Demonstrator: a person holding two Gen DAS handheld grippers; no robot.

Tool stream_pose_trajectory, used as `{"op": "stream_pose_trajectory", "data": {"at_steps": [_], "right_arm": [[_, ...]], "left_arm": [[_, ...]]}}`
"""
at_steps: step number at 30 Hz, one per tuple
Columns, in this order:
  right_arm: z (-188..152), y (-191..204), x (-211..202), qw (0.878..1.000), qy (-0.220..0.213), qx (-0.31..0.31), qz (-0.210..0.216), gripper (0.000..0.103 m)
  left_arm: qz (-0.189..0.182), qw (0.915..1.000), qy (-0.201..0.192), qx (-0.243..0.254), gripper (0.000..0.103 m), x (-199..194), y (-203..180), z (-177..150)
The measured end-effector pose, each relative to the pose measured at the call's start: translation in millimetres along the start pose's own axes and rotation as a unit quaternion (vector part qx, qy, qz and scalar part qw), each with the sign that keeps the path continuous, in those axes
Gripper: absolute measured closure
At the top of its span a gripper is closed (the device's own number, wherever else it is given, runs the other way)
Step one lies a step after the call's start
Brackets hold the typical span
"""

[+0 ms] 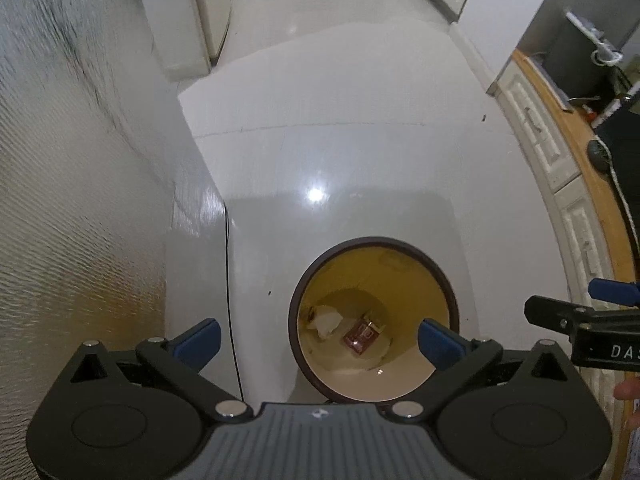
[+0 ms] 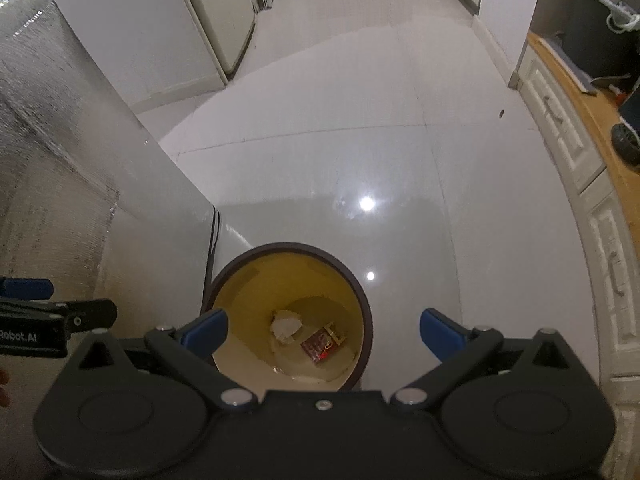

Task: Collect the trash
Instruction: 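Move both tools back toward the trash on the table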

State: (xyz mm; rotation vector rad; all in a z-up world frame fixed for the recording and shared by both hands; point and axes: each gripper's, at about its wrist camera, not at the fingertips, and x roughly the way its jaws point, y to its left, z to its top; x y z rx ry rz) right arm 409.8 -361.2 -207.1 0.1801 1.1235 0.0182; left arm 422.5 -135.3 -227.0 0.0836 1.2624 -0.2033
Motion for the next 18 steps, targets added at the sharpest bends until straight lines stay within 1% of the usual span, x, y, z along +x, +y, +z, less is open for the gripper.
{"op": "stream_pose_trajectory", "data": {"at_steps": [9, 18], "right_arm": [[-5.1, -1.1, -59.9, 0.998, -0.061, -0.002, 0.006, 0.000], [-14.0, 4.1, -115.0, 0.992, -0.129, -0.015, -0.002, 0.000]], "left_arm": [[-0.004, 0.9979, -0.060, 0.022, 0.000, -60.8, -11.2, -7.5], [-0.004, 0.9901, -0.136, 0.035, 0.000, -121.5, -11.0, -21.2]]}}
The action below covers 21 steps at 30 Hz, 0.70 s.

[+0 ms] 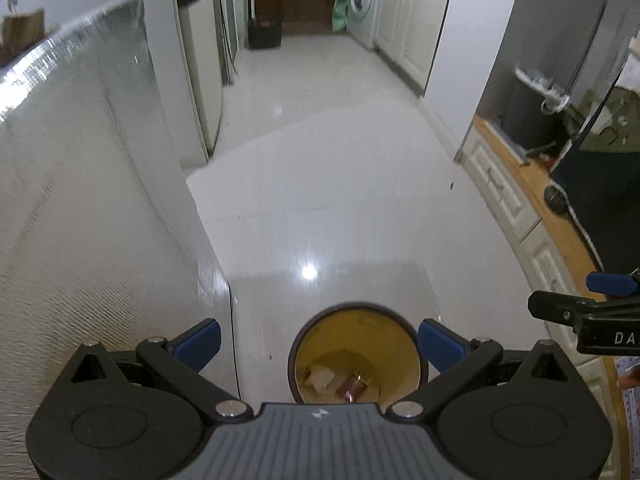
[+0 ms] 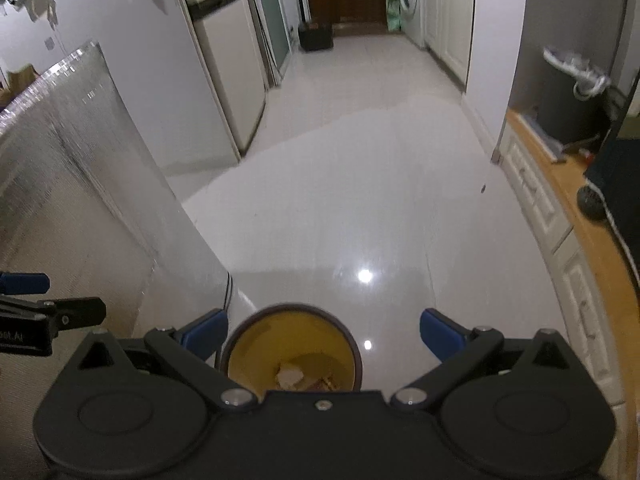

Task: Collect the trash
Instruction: 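Move both tools back toward the trash on the table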

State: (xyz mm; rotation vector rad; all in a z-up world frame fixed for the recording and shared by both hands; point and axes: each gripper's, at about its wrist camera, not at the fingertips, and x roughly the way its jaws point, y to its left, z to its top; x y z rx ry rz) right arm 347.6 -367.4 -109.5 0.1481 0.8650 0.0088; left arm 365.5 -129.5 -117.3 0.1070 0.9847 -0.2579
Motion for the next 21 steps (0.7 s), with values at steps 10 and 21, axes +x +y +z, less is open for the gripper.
{"op": "stream_pose_trajectory", "data": {"at_steps": [10, 21], "right_arm": [[-2.3, 11.6, -69.7, 0.996, -0.090, -0.005, 0.016, 0.000], [-17.9, 28.9, -146.4, 0.983, -0.182, 0.001, 0.032, 0.000]], "left_arm": [[-0.005, 0.9939, -0.111, 0.004, 0.000, -74.3, -5.7, -2.2], [-0.017, 0.9781, -0.207, 0.019, 0.000, -160.2, -9.1, -31.1]]}}
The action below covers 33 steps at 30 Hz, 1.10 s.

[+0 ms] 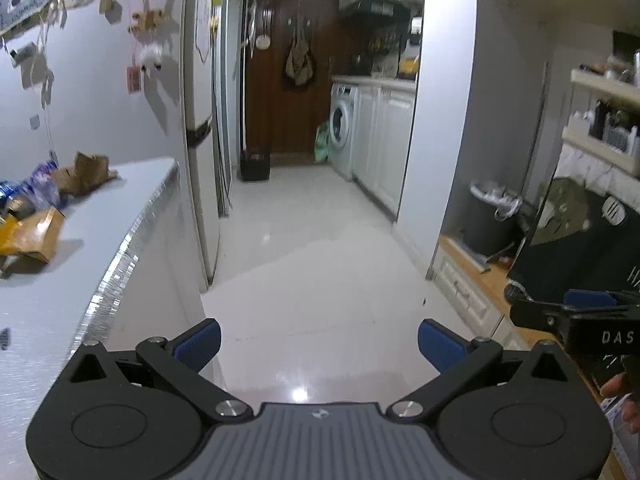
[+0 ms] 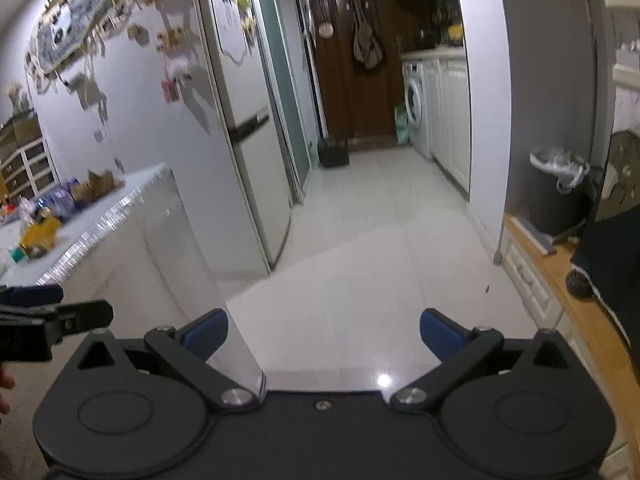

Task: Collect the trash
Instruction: 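Move both tools back toward the trash on the table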

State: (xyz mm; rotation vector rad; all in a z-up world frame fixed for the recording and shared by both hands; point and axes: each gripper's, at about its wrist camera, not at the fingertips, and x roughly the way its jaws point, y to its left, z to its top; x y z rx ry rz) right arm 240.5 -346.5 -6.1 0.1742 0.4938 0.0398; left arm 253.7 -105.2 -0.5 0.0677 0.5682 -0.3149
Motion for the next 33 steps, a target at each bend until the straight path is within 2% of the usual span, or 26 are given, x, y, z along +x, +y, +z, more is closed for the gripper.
{"op": "stream_pose_trajectory", "data": {"at_steps": [6, 12, 15, 25, 33], "right_arm": [[7.4, 23.6, -34.8, 0.999, -0.039, -0.011, 0.027, 0.000], [19.4, 63.4, -51.7, 0.995, -0.065, -0.026, 0.074, 0.000], [23.6, 86.6, -53.2, 0.992, -0.071, -0.041, 0.095, 0.000], [34.4, 174.9, -41.9, 0.978, -0.084, -0.086, 0.169, 0.000], [41.1, 237.0, -3.0, 0.967, -0.069, -0.120, 0.214, 0.000]], "left_arm": [[0.004, 0.9991, -0.042, 0.004, 0.000, -51.4, 10.4, 0.7], [0.030, 0.9959, -0.084, 0.011, 0.000, -104.3, 38.5, 5.4], [0.055, 0.9934, -0.098, 0.025, 0.000, -125.6, 59.9, 6.0], [0.147, 0.9831, -0.108, 0.018, 0.000, -162.0, 158.9, 0.5], [0.167, 0.9808, -0.097, 0.027, 0.000, -162.0, 228.0, -5.5]]}}
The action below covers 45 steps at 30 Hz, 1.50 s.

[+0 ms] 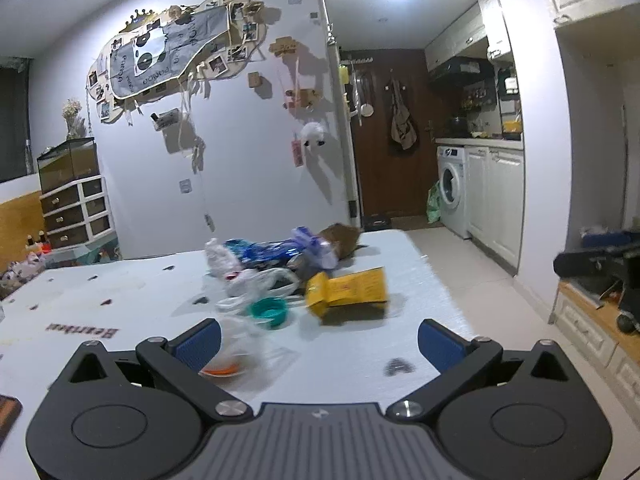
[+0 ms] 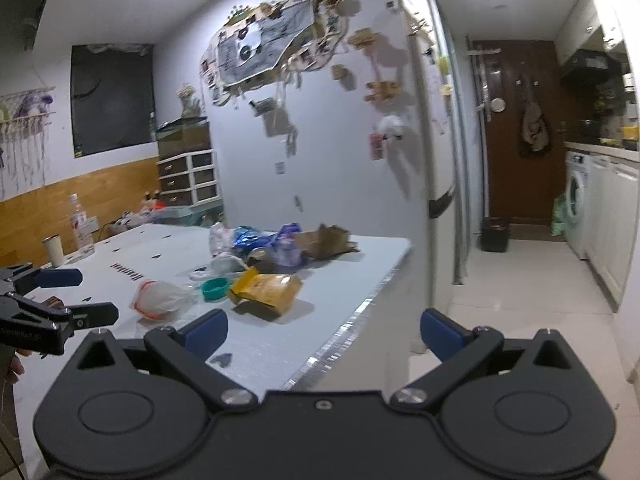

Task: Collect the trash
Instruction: 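Move both tools back toward the trash on the table, then grasp the yellow cigarette pack with the right tool while the left tool grasps the clear plastic bag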

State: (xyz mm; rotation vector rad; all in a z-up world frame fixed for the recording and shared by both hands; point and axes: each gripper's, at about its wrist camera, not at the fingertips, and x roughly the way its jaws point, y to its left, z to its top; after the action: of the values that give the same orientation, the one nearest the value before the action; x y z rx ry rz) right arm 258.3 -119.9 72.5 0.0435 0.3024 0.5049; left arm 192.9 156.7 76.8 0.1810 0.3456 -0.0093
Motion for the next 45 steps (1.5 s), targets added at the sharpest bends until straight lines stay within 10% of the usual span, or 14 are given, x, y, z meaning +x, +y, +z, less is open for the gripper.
{"op": "stream_pose_trajectory", "data": {"at_steps": [14, 28, 45], "right_arm": [[42.6, 32.6, 142.2, 0.991, 0.117, 0.060, 0.022, 0.000], [35.8, 69.0, 258.2, 0.962, 0.193, 0.174, -0.089, 0.000], [26.0, 93.2, 281.0, 0.968, 0.193, 0.115, -0.108, 0.000]], "left_arm": [[-0.028, 0.9991, 0.012, 0.030, 0.000, 70.8, 69.3, -4.3], [-0.014, 0.9935, 0.015, 0.112, 0.002, 97.6, 89.5, -16.2], [-0.007, 0.9727, 0.105, 0.207, 0.072, 131.6, 82.6, -8.4]]}}
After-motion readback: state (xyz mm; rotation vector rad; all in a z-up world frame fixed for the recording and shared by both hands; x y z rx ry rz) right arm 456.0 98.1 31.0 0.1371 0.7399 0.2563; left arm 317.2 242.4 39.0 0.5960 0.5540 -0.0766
